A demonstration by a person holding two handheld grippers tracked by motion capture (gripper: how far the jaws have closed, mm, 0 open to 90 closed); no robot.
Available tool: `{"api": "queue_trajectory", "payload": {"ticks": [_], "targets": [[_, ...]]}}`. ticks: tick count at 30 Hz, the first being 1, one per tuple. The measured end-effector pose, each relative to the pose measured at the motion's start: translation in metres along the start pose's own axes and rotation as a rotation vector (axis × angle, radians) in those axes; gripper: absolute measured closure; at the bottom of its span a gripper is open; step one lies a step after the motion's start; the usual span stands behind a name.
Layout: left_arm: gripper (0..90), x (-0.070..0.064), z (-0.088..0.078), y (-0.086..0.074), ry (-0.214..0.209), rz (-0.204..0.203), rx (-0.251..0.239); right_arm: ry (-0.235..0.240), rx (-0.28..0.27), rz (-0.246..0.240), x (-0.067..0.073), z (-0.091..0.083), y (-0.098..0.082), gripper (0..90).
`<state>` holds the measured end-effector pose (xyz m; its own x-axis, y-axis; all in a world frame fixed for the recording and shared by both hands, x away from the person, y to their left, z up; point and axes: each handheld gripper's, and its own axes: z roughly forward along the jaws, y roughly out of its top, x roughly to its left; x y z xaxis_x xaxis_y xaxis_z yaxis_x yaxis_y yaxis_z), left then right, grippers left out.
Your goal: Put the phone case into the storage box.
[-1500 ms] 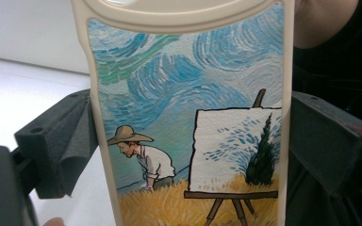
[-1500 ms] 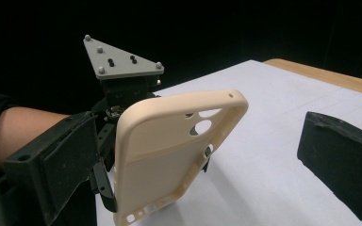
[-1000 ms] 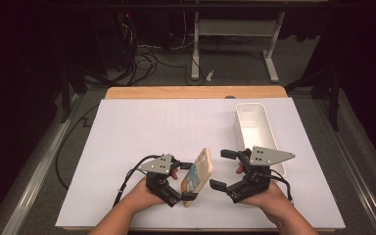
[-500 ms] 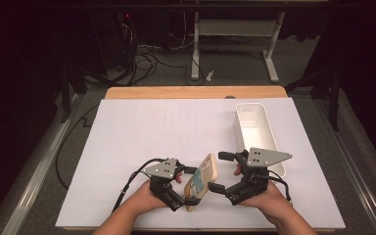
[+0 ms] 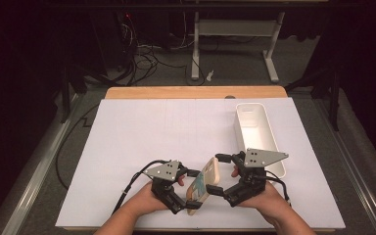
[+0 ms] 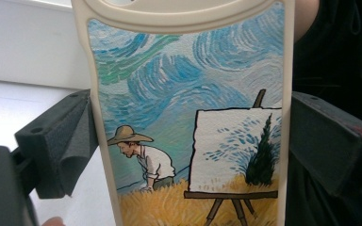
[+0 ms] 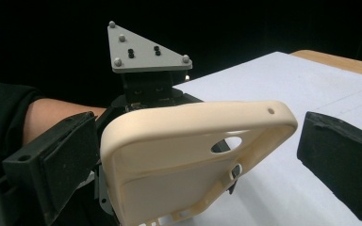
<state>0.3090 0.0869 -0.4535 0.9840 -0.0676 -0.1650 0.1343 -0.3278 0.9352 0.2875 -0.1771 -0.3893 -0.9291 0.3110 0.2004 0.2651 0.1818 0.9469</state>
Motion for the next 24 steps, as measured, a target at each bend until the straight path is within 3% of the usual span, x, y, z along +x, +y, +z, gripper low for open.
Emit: {"api": "queue_trajectory", "payload": {"ticks": [24], "targets": [[9.0,-0.0006,0.0046,-0.0006,-0.011,0.006,0.015,0.029,0.003,0.013,-0.0016,0.0018,-0.0001,9.1]]}}
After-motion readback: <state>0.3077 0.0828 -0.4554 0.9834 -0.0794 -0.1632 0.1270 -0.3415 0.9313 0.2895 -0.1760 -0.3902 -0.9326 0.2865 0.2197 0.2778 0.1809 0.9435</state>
